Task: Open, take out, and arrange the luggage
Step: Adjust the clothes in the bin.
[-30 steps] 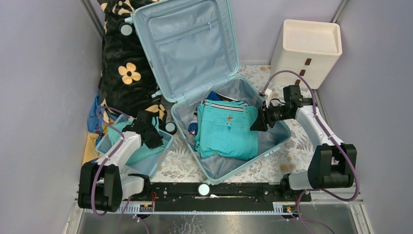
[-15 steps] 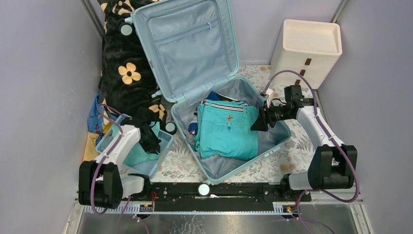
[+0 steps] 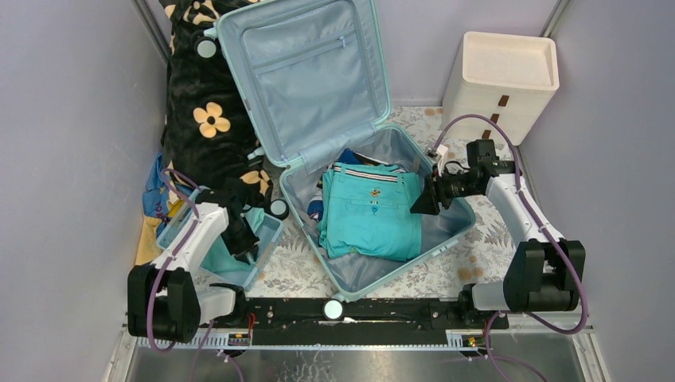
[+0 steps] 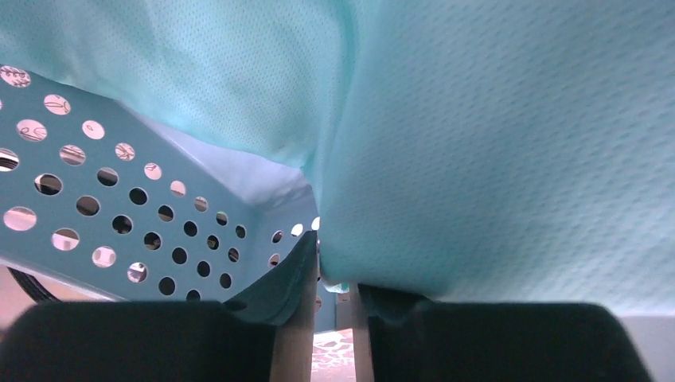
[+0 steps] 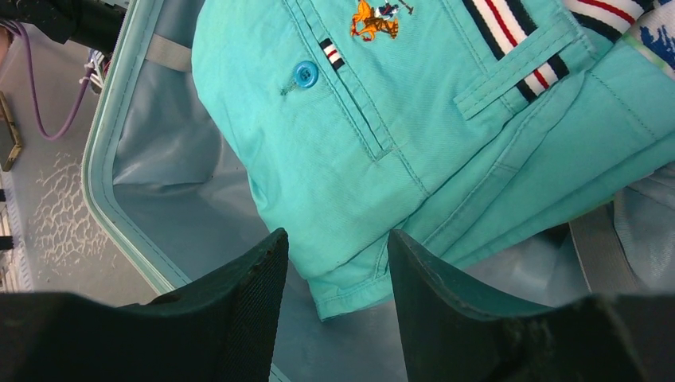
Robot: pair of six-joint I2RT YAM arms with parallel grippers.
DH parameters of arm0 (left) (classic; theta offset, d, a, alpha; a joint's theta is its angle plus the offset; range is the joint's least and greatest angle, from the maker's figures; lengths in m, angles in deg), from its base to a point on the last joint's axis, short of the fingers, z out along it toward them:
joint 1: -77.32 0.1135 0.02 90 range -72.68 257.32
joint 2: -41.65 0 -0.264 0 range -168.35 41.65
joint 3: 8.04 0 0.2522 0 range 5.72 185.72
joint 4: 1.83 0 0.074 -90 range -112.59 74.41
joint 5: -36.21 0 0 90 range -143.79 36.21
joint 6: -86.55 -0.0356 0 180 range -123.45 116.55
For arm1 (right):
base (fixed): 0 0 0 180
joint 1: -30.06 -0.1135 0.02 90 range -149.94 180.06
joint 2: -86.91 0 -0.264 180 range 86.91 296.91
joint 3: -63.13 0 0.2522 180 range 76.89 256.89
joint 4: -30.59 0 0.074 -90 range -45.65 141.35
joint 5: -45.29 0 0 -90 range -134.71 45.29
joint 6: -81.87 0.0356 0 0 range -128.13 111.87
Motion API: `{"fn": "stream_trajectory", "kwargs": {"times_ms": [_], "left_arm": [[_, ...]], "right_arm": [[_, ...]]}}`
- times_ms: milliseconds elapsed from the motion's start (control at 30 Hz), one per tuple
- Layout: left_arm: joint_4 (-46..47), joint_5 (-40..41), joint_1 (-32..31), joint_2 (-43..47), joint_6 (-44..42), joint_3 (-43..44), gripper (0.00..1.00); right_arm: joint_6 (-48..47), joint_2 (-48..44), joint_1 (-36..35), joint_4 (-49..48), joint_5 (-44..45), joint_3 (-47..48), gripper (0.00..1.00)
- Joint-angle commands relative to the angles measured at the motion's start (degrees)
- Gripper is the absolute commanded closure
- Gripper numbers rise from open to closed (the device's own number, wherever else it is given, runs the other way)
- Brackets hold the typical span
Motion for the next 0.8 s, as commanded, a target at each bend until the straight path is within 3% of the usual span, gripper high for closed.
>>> {"fn": "stream_trajectory", "kwargs": {"times_ms": [0, 100, 267, 400, 467, 600, 667, 767], "left_arm": [[-4.94, -0.10, -0.28, 1.68, -2.81, 2.10, 0.65], [-7.66, 0.49, -0.28, 3.03, -4.27, 6.37, 0.50], [-9.69, -3.29, -0.26, 6.18, -9.31, 16.51, 0.43], [-3.31, -6.04, -0.28, 9.88, -12.08, 21.36, 0.40], [1.39, -1.62, -0.19, 12.34, -10.04, 19.98, 0.48], [8.90, 9.00, 1.69, 10.02, -7.81, 13.07, 0.80], [13.10, 4.74, 6.18, 7.09, -7.04, 9.53, 0.89], [20.65, -3.14, 12.13, 3.19, -5.58, 3.78, 0.93]], "right_arm": [[-1.21, -2.21, 0.73, 0.80, -2.59, 1.27, 0.44], [-1.28, -2.21, 0.73, 0.78, -2.70, 1.27, 0.44], [-1.74, -2.49, 0.74, 0.92, -3.41, 1.27, 0.43], [-2.20, -3.23, 0.74, 0.74, -4.55, 0.93, 0.43], [-2.37, -3.43, 0.73, 0.73, -4.89, 0.83, 0.43], [-2.38, -3.29, 0.77, 0.51, -5.08, 0.76, 0.43], [-2.38, -3.10, 0.74, 0.60, -4.91, 0.66, 0.43], [-2.38, -2.92, 0.75, 0.54, -4.65, 0.65, 0.43]]}}
